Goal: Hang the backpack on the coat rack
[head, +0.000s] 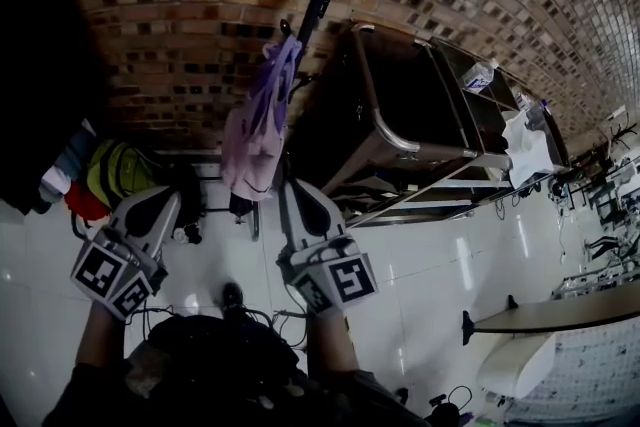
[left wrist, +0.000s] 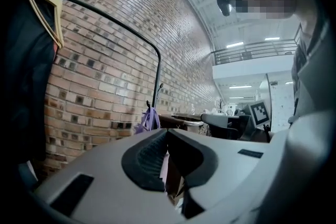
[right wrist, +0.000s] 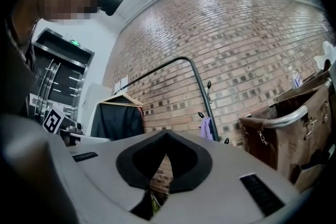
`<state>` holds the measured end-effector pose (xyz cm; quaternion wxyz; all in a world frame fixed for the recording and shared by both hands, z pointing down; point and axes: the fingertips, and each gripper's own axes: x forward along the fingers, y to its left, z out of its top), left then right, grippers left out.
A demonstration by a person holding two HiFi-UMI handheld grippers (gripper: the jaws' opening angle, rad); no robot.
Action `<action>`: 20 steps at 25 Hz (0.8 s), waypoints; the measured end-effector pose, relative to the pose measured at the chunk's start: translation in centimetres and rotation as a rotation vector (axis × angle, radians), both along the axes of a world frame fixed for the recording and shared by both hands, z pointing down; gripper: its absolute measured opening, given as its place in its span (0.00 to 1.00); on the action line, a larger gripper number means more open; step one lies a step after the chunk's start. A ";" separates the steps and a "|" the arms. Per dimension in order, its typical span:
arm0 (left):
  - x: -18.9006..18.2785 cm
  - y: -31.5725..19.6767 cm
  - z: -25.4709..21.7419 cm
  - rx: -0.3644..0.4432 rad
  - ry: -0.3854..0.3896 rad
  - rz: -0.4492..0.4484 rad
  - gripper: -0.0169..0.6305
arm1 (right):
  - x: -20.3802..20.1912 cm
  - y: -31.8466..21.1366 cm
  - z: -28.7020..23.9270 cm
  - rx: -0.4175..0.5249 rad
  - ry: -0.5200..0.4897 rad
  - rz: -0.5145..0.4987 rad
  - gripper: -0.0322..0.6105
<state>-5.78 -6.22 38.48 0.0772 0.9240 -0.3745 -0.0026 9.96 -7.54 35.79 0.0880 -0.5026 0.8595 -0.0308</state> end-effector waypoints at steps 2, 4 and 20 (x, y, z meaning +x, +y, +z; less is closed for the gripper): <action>-1.2 0.9 -0.2 -0.008 0.000 0.002 0.05 | -1.2 0.9 -0.3 0.011 -0.002 0.011 0.07; -2.3 1.9 -0.3 -0.012 0.006 0.002 0.05 | -2.3 1.8 -0.5 0.014 0.000 0.023 0.07; -5.2 7.7 0.2 -0.025 0.021 0.042 0.05 | -5.8 7.4 1.5 -0.040 0.080 0.056 0.07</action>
